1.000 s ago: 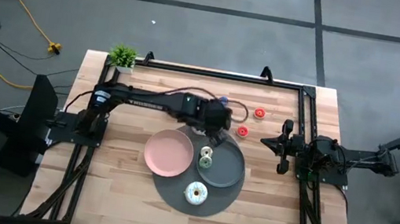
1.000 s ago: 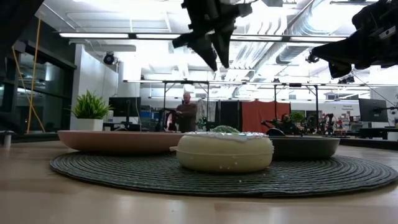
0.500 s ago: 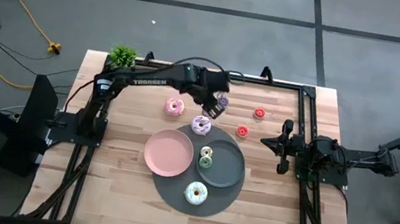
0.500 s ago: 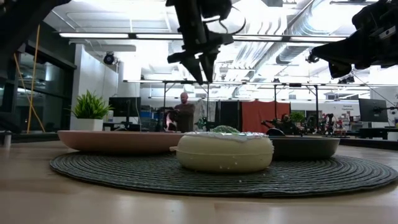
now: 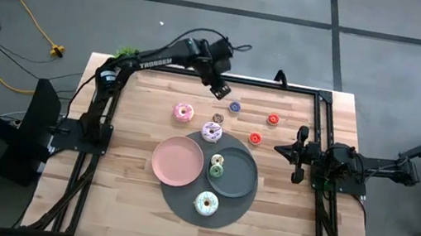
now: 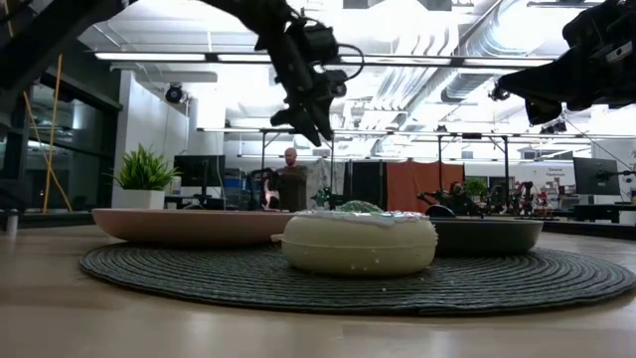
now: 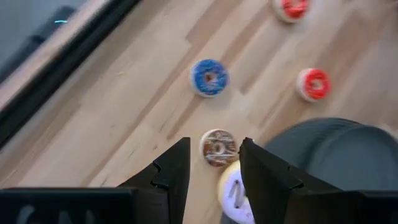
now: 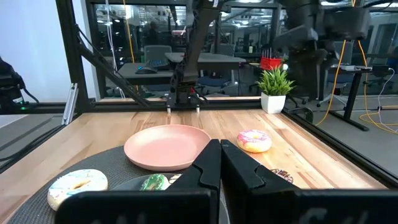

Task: Pick & Place donuts
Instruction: Put the small brown donut on the black plate

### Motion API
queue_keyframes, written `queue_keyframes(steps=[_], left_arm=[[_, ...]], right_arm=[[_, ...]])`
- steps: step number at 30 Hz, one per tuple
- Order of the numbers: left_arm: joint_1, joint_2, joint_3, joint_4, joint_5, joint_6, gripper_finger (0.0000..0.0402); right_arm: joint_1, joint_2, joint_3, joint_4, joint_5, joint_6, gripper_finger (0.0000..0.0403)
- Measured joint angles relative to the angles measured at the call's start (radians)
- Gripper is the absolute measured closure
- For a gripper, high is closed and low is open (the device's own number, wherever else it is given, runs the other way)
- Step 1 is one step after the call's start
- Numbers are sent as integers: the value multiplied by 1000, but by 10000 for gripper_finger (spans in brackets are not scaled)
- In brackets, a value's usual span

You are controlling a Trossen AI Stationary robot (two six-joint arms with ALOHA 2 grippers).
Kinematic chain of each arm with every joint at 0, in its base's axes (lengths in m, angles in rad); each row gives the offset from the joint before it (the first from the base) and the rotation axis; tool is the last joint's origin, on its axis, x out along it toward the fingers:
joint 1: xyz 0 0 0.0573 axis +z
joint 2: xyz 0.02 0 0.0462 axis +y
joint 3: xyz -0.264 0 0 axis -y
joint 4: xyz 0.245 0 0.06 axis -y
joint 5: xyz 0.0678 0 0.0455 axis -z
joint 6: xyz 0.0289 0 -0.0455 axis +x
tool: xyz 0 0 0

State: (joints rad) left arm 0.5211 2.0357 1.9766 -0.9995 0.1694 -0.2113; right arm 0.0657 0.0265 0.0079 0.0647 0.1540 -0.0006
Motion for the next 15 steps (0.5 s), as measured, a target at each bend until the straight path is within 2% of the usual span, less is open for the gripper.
queue_keyframes(steps=[3, 6, 12, 15], left_arm=[[51, 0, -27, 38, 118, 50, 265], [92, 0, -69, 71, 170, 89, 247], [167, 0, -137, 95, 355, 113, 174], [194, 0, -184, 118, 404, 113, 141]], right_arm=[[0, 0, 0, 0, 0, 0, 402], [0, 0, 0, 0, 0, 0, 402], [0, 0, 0, 0, 0, 0, 402], [0, 0, 0, 0, 0, 0, 402]])
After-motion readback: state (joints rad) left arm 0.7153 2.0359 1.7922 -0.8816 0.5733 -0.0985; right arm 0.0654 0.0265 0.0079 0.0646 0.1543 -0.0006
